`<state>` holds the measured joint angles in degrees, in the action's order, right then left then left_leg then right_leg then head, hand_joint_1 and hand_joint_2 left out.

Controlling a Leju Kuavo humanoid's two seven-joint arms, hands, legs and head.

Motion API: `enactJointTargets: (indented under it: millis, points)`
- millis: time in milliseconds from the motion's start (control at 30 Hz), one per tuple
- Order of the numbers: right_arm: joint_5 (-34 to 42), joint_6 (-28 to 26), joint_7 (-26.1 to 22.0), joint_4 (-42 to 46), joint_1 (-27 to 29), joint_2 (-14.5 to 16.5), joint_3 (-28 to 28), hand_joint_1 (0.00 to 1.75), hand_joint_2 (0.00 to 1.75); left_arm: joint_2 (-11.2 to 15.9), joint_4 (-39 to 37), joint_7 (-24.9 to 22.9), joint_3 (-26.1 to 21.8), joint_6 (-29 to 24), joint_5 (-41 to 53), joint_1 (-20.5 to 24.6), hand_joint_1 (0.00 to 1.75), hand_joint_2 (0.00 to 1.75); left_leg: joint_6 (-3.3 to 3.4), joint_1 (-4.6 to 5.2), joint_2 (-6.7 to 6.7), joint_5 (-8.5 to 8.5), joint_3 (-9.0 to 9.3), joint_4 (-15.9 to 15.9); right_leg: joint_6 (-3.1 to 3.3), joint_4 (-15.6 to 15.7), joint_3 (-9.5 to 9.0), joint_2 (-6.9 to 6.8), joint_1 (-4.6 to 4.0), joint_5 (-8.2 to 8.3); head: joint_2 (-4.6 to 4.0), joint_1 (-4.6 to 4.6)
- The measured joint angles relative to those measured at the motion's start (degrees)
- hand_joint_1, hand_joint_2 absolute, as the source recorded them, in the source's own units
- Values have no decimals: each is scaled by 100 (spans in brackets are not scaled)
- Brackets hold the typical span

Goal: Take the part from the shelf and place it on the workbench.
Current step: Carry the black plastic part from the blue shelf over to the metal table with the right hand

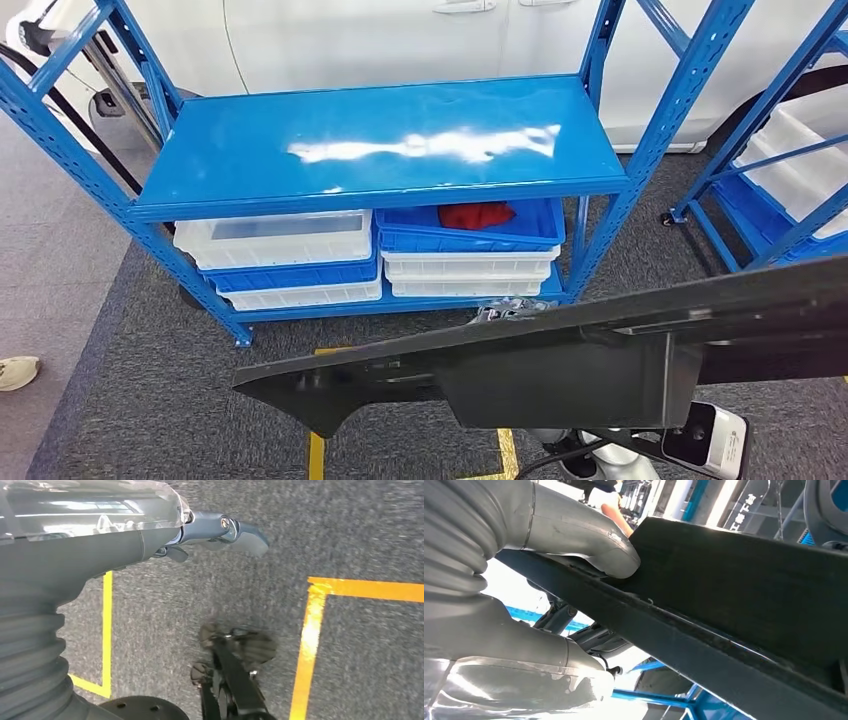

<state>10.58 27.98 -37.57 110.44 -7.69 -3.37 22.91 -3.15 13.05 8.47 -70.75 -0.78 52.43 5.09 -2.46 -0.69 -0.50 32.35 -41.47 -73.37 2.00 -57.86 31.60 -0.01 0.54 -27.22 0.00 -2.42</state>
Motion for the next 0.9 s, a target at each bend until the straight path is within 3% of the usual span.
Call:
enactJointTargets:
  millis: [33,67,167,233,300,367,467,500,533,567,633,700,833,900]
  points:
    - [4,16,0,-11,-3,-7,9,175,175,0,0,-16,-5,2,-1,-3,0,175,4,0,0,-12,37,-77,-4,-3,44,0,-8,34,0,0]
    - [4,34,0,-18,-4,-14,13,175,175,0,0,-30,-8,4,-1,-5,0,175,22,1,1,-120,204,99,-10,-5,78,1,-18,62,0,-1]
    - [4,77,0,-22,-19,-32,13,175,175,12,2,-50,-15,6,-2,1,0,175,144,38,8,-448,1019,1316,-50,-6,123,-2,-41,124,0,0]
    - [5,81,0,-23,-29,-39,14,175,175,22,2,-56,-25,6,-2,5,0,175,210,82,8,-476,1207,1657,-105,-1,134,-9,-35,164,0,0]
    - [3,99,0,-20,-30,-48,15,175,175,27,2,-70,-34,4,-7,2,0,175,263,78,1,-539,1197,1720,-172,7,141,-13,-28,194,0,-1]
    - [-8,148,0,-11,-25,-55,15,175,175,26,2,-91,-40,-1,-16,6,0,175,330,43,-12,-621,1208,1825,-233,-159,224,-5,-32,61,0,1]
    - [-77,198,0,-9,6,-58,15,175,175,16,2,-125,-46,-10,-25,3,0,175,375,34,-24,-689,1144,1848,-297,-1142,669,4,-12,-494,0,2]
    - [-109,199,0,-10,26,-58,15,175,175,13,2,-135,-48,-11,-26,-2,0,175,375,36,-24,-694,1113,1828,-318,-1444,801,3,0,-602,0,2]
    - [-140,198,0,-10,46,-58,15,175,175,9,2,-144,-48,-11,-25,-6,0,175,374,37,-31,-695,1086,1804,-334,-1566,844,0,11,-604,0,2]
    - [-171,198,0,-9,62,-58,15,175,175,4,2,-156,-48,-10,-25,-8,0,175,369,36,-41,-693,1068,1776,-344,-1464,774,-9,22,-497,0,2]
    - [-237,199,0,8,78,-58,15,175,175,-8,2,-173,-48,-9,-22,-9,0,175,339,35,-75,-666,1047,1704,-334,-716,369,-132,27,-147,0,2]
    - [-316,199,0,47,84,-58,15,175,175,-13,2,-181,-48,-25,-13,-9,0,175,282,56,-112,-627,1023,1624,-263,-138,94,-234,3,39,0,1]
    - [-529,122,0,163,105,-58,15,175,175,-13,2,-163,-48,-230,65,4,0,175,155,60,-201,-575,991,1569,-102,-48,124,-94,-18,95,0,1]
    - [-652,54,0,260,115,-56,15,175,175,-13,2,-129,-46,-311,103,15,0,175,91,41,-112,-316,845,1213,-37,-18,144,-19,7,137,0,1]
